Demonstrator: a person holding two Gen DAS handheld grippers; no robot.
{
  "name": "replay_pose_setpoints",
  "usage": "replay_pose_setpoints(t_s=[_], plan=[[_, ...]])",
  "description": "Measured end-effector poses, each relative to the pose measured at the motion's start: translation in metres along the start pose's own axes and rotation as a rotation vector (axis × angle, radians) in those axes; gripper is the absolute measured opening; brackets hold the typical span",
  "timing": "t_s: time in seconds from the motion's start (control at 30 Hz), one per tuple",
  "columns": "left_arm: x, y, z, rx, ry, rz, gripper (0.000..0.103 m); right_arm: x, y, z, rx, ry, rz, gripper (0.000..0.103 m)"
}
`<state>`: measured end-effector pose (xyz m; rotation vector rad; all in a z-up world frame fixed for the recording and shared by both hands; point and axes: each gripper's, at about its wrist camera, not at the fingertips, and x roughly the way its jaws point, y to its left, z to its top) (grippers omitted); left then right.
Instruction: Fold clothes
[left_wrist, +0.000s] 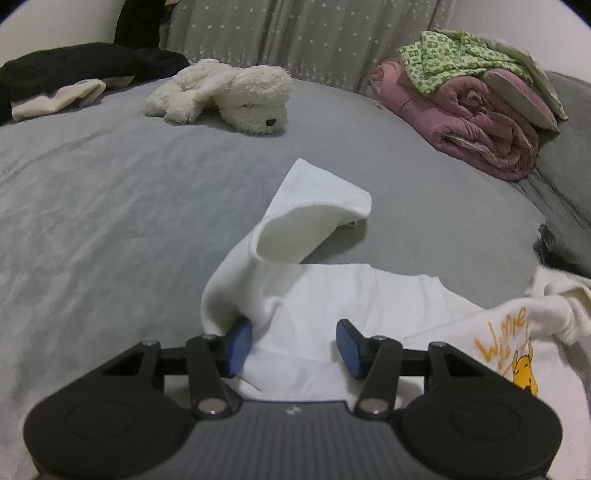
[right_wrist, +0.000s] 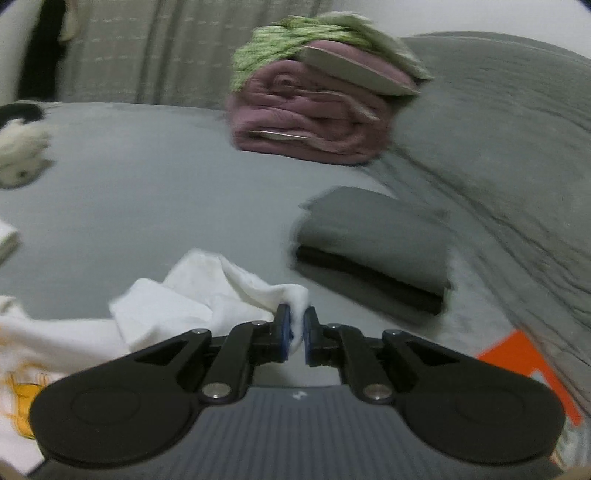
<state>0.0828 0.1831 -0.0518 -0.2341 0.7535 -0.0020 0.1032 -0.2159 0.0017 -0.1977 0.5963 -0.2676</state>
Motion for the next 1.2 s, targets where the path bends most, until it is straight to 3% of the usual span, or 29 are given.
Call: replay_pose_setpoints(t_s=[0.27,0.37,0.47,0.53,0.57,0.63,0.7,0.83,0.93,1.03,1.2], plan=[[0.0,-0.009,-0.003,0.093,0.008,0.035,0.052,0.035,-0.051,-0.033,0.107,0.168,-0.117,0.006],[-0.001,-0.013,-0.005,0.12,0.006,0.055,0.052,0.051,-0.056,-0.046,0.087,0.244,-0.158,0.0],[-0.003,-0.015,-0.003,0.121,0.005,0.064,0.053,0.061,-0.065,-0.058,0.094,0.296,-0.153,0.0],[-0.008,-0.014,0.0,0.101,-0.007,0.055,0.054,0.052,-0.073,-0.057,0.156,0.283,-0.106,0.001],[-0.011,-0.014,0.001,0.088,-0.02,0.049,0.055,0.046,-0.073,-0.054,0.166,0.259,-0.083,0.014],[-0.016,-0.01,0.004,0.062,-0.053,0.036,0.058,0.032,-0.067,-0.047,0.159,0.206,-0.032,0.023],[-0.021,-0.007,0.006,0.042,-0.088,0.038,0.058,0.016,-0.056,-0.041,0.149,0.144,0.038,0.05],[-0.03,-0.011,0.003,0.078,-0.118,-0.028,0.061,-0.006,-0.026,-0.03,0.104,0.085,0.268,0.05],[-0.034,-0.018,-0.001,0.124,-0.12,-0.097,0.068,-0.024,0.007,-0.03,-0.003,0.061,0.442,0.05],[-0.038,-0.024,-0.005,0.171,-0.122,-0.165,0.071,-0.042,0.044,-0.036,-0.156,0.034,0.538,0.051],[-0.023,-0.047,-0.021,0.299,-0.069,-0.128,0.072,-0.051,0.085,-0.046,-0.332,0.002,0.588,0.051]])
